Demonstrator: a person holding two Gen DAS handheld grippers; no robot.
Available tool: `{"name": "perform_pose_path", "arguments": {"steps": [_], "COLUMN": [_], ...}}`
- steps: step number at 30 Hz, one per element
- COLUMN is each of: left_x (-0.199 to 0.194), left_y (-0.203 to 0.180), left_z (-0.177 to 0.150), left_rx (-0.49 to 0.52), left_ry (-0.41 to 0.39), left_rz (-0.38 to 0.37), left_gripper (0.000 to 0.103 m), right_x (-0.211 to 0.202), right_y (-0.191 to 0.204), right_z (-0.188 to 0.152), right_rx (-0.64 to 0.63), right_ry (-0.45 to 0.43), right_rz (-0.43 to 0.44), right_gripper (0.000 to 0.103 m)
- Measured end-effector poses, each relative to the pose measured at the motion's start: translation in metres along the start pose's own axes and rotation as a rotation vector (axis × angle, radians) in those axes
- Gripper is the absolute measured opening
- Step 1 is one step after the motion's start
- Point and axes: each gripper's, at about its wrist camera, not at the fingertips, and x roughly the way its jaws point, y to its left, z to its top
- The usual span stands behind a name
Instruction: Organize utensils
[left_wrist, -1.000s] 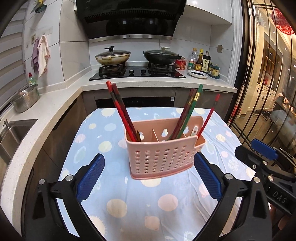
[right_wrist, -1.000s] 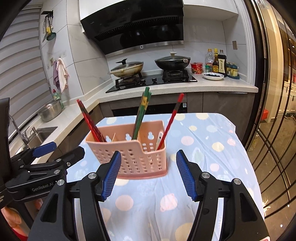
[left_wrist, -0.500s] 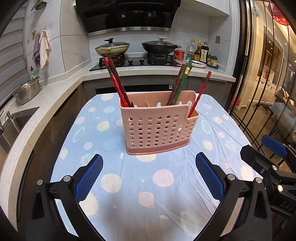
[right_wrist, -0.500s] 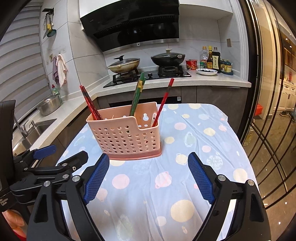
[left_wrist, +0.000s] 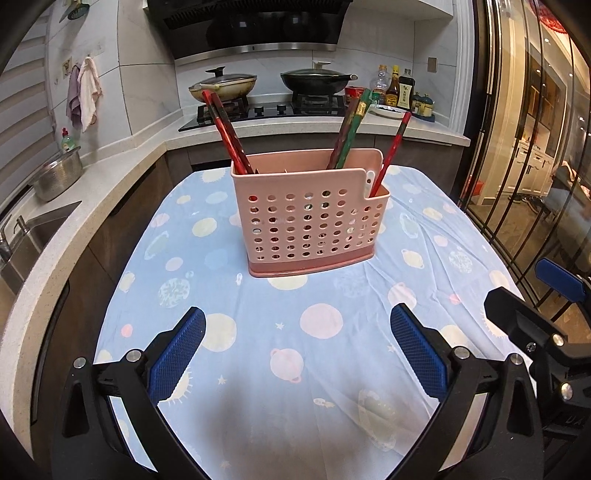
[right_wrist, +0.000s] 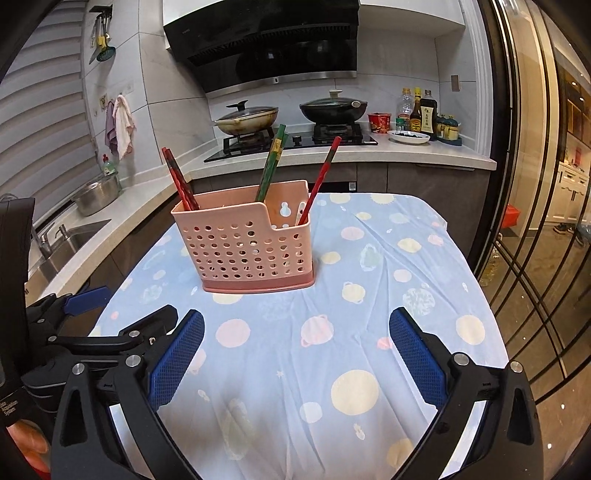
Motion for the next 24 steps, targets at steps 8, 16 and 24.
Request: {"name": "perform_pose_path", "arguments": {"steps": [8,16,24], "left_x": [-0.001,-0.001,-0.002], "left_y": [0.001,0.004,0.004], "left_z": [-0.007,-0.009,-0.008], "left_rx": [0.003,0.003,0.009], "left_ry": [0.012,0.022,0.017], "left_rz": [0.013,0.029,0.038], "left_gripper": [0.096,0.096,0.096], "right_x": [0.000,0.001,0.001], "right_y": [0.000,0.000,0.001], "right_z": [-0.007,-0.010,-0.013], "right_rx": [-0.011,-0.014,-0.022], "right_ry": [0.006,0.007,0.013], "right_rz": [-0.027,-0.038,-0.040], "right_gripper": [0.097,0.097,0.097]}}
